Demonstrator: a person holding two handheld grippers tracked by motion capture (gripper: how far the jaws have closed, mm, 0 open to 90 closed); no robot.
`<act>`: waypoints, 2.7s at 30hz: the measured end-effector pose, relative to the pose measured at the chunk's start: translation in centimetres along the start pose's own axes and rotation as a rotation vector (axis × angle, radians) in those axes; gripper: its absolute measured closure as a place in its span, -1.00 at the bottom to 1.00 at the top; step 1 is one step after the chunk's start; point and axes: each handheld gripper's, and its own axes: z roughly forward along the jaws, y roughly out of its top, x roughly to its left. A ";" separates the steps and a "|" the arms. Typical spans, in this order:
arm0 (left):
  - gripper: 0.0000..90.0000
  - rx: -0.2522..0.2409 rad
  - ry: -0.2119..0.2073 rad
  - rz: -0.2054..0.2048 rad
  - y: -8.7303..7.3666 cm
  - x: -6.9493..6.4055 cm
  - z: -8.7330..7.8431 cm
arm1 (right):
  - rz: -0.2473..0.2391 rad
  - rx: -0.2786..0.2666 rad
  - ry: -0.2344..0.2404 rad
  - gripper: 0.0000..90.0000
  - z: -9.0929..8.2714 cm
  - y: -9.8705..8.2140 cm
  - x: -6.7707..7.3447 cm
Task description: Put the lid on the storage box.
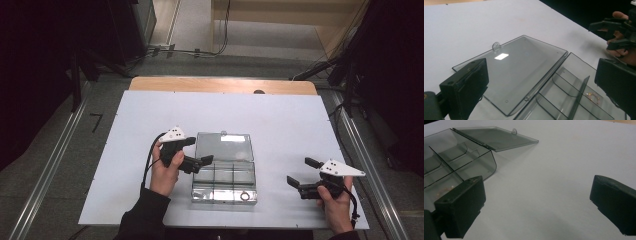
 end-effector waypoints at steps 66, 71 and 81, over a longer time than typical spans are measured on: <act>-0.99 0.045 -0.004 -0.212 -3.3 3.6 3.1 | 0.116 0.001 0.172 -1.00 6.8 7.3 2.2; -0.99 0.041 -0.010 -0.215 -3.2 3.5 3.0 | 0.184 0.008 0.180 -1.00 7.6 7.5 1.8; -0.90 0.023 0.001 -0.237 -3.0 3.4 2.9 | 0.277 0.064 0.193 -0.90 9.7 7.5 2.2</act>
